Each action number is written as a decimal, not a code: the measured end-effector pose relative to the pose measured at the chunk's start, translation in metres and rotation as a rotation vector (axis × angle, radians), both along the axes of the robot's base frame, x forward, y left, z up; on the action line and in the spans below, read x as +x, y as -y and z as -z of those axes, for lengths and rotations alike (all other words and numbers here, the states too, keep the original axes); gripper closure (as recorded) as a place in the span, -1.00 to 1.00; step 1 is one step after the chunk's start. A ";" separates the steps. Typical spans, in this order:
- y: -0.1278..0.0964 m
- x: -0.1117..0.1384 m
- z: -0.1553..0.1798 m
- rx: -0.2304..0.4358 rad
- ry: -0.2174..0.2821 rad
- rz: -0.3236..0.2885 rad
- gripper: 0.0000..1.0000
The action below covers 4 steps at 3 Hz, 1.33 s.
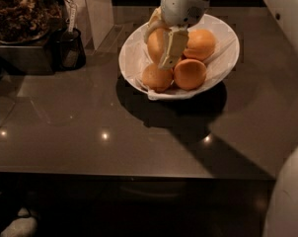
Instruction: Pick orange from white bowl
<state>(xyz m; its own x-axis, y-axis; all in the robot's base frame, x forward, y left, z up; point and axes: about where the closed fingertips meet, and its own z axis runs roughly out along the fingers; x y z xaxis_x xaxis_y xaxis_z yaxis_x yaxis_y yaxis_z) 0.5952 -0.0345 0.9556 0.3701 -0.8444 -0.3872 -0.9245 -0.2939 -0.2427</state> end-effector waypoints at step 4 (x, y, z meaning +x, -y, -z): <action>0.025 -0.126 -0.035 0.371 0.024 -0.040 1.00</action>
Offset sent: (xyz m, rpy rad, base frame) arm -0.1074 -0.0151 0.0318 0.4624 0.0581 0.1575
